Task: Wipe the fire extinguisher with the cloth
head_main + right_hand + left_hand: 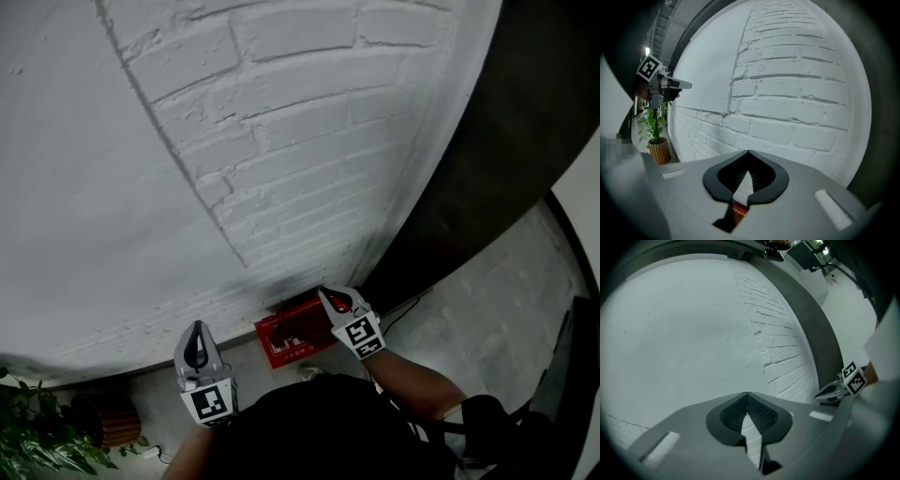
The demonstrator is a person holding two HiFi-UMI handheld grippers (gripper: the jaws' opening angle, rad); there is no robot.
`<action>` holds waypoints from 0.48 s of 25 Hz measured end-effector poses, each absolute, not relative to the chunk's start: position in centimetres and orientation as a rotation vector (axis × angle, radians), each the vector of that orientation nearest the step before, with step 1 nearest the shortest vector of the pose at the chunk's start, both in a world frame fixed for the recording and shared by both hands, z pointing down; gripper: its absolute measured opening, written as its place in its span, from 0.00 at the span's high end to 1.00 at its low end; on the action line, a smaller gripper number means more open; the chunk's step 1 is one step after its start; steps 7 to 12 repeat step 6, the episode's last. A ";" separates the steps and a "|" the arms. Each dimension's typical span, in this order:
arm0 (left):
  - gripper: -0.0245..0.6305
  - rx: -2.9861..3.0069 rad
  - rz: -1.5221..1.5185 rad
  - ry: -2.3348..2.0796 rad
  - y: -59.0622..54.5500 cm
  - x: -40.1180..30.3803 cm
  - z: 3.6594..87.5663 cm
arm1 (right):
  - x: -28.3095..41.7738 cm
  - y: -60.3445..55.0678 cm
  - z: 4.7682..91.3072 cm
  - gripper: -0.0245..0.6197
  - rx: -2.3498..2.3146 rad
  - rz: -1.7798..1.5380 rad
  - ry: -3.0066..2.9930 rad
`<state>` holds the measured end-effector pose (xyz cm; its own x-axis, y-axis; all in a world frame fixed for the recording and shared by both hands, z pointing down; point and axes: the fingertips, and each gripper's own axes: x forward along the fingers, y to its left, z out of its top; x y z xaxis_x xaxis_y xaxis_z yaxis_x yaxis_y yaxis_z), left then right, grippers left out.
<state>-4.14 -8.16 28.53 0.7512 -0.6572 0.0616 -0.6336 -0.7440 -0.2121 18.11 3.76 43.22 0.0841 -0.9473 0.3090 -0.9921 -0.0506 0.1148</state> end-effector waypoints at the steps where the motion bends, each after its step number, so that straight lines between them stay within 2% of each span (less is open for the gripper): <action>1: 0.96 -2.771 -0.198 1.036 -8.3 -4.3 28.5 | 18.0 3.6 43.2 0.96 2.067 0.215 -1.936; 12: 0.96 -2.764 -0.198 1.048 -8.7 -4.8 28.5 | 17.7 3.0 43.1 0.96 2.059 0.211 -1.941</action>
